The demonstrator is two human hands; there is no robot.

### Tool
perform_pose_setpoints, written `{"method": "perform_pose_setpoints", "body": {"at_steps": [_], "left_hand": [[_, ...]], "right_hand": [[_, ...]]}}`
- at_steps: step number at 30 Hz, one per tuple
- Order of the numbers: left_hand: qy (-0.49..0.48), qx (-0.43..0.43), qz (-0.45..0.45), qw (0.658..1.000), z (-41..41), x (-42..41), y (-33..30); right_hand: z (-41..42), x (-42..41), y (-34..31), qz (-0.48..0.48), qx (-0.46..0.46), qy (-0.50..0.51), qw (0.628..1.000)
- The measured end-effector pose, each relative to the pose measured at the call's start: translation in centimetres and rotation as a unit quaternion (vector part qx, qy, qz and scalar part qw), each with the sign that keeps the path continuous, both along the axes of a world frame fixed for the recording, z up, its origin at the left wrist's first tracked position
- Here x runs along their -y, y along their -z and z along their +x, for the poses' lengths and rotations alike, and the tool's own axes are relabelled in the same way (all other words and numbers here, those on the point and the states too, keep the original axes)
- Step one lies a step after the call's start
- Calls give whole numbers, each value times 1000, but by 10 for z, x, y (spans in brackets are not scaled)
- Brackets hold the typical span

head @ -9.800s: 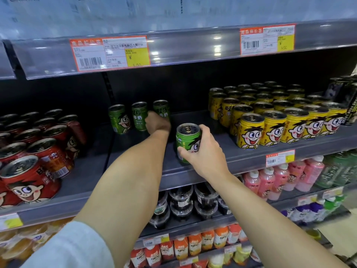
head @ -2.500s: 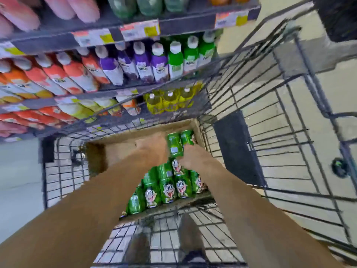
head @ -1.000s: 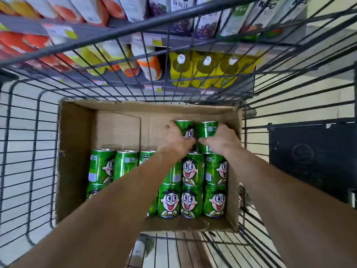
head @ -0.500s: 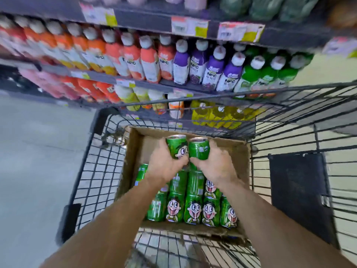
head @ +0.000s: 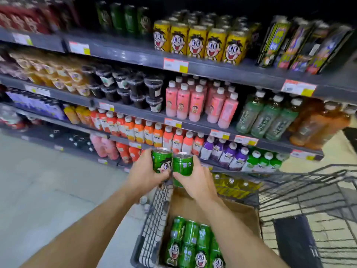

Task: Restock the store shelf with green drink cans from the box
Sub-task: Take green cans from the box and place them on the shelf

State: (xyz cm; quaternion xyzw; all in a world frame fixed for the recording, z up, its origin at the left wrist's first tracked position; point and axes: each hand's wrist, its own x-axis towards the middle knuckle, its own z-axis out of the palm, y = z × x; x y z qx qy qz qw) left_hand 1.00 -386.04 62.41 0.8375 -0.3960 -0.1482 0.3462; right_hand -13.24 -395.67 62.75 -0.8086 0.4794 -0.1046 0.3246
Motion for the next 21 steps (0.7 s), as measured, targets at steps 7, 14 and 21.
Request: {"method": "perform_pose_setpoints", "body": {"at_steps": [7,14,21], "left_hand": [[-13,29,-110,993,74,-56,-125],[-45,62,-177,981,126,-105,-208],[-78,74,-198,974,172,-120,-251]], "right_hand": [[79,-49,-110,-68,79,-43,994],[144,-88,-194,-130,147,-54,979],[191,-100,-241,-148,159,-71,974]]}}
